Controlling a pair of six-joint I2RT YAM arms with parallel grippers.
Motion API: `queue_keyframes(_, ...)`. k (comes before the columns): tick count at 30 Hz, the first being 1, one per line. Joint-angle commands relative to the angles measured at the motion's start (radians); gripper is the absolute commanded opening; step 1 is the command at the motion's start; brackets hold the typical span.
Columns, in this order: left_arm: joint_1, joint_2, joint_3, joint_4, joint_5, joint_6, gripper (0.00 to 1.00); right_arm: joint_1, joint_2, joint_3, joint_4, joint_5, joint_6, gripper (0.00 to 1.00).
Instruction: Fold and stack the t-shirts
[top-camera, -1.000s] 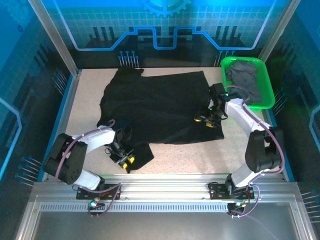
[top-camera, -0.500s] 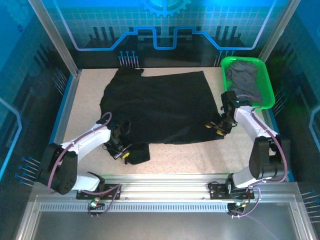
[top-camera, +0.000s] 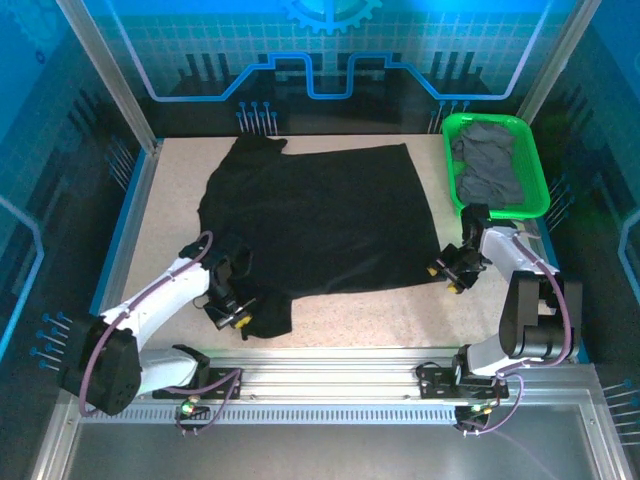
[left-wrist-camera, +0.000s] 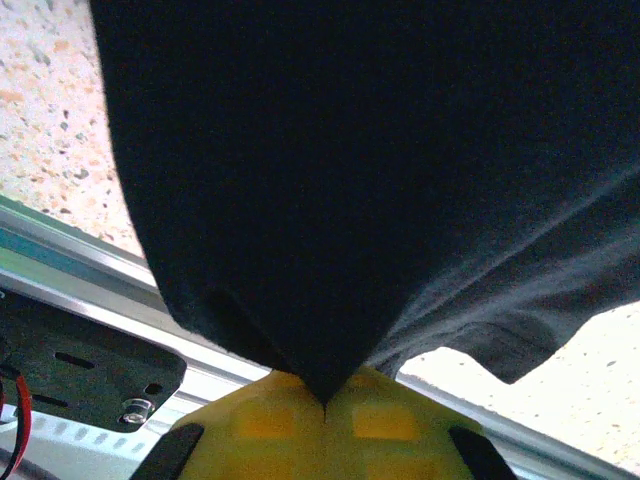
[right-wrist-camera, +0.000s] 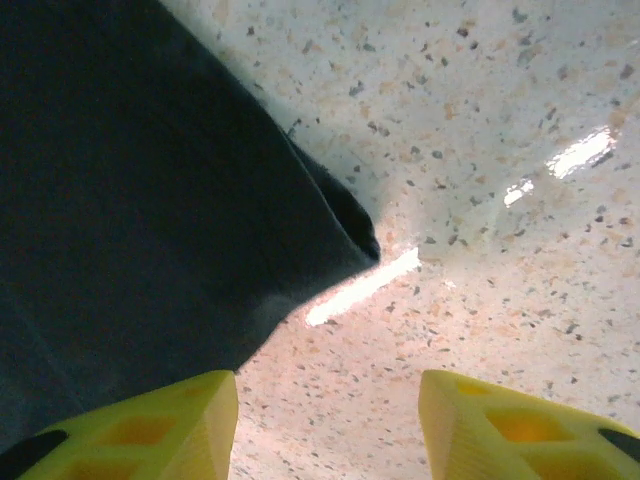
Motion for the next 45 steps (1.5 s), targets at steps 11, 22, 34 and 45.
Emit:
queue_keyframes(11,0.014,-0.024,-0.043,-0.051,0.057,0.047,0.00,-0.037,0.058,-0.065,0.098,-0.055,0.050,0.39)
queue_keyframes(22,0.046,-0.027,-0.008,-0.011,0.045,0.033,0.00,0.001,0.167,-0.007,0.125,-0.038,0.055,0.09)
queue_keyframes(34,0.176,0.021,0.217,0.083,0.024,0.033,0.00,0.085,0.069,0.172,-0.055,0.014,0.068,0.00)
queue_keyframes(45,0.289,0.257,0.499,0.121,0.033,0.132,0.00,0.090,0.233,0.458,-0.116,-0.004,0.078,0.00)
